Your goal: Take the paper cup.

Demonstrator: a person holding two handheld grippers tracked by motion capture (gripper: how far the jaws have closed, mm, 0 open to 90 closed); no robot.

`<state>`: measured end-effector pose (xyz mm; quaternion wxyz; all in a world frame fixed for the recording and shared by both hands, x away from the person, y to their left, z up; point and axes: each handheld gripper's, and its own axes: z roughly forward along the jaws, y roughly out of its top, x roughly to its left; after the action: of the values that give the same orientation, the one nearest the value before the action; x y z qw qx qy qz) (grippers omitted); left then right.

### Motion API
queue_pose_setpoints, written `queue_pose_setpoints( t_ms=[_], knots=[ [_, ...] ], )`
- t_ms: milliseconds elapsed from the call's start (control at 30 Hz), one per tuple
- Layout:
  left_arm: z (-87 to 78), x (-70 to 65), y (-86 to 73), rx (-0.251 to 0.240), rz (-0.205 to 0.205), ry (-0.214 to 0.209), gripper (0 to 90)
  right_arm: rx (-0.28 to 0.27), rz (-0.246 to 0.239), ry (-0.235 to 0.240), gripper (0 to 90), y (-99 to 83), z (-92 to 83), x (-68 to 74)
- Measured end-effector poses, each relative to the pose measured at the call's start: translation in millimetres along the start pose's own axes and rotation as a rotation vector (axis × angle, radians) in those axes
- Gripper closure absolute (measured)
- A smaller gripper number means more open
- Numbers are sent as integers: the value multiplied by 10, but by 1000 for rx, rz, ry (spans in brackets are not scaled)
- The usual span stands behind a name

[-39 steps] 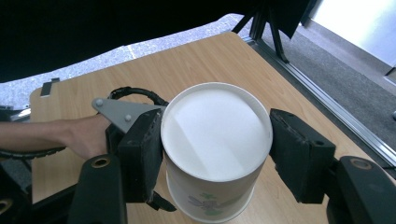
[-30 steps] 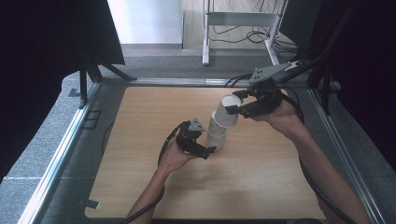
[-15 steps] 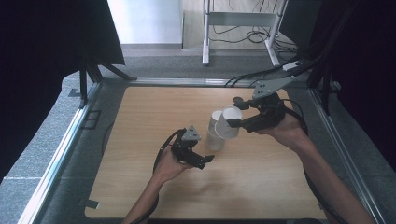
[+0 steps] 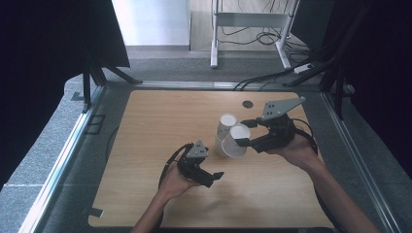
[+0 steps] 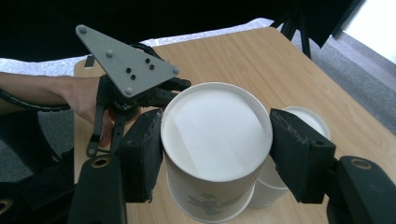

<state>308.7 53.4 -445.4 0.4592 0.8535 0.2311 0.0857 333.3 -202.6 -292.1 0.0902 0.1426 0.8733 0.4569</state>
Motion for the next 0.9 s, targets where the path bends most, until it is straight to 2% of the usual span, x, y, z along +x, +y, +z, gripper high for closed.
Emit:
queue_pose_setpoints(
  t_ms=[200, 300, 433, 600, 867, 900],
  knots=[
    [19, -38, -106, -10, 10, -5, 0, -5, 4, 14, 372, -116, 65, 53],
    [28, -51, -158, -23, -3, -8, 0, 1, 1, 16, 372, -175, 103, 81],
    [40, -65, -198, -7, 10, 6, 4, 4, 6, 24, 372, -270, 171, 110],
    [66, -94, -233, -13, 6, 10, 13, 9, 10, 34, 372, -404, 277, 146],
    [140, -135, -279, -24, -3, -14, 26, -1, 36, 58, 372, -618, 422, 184],
    [162, -144, -289, -30, -6, -29, 26, -5, 42, 63, 372, -639, 437, 185]
  ],
)
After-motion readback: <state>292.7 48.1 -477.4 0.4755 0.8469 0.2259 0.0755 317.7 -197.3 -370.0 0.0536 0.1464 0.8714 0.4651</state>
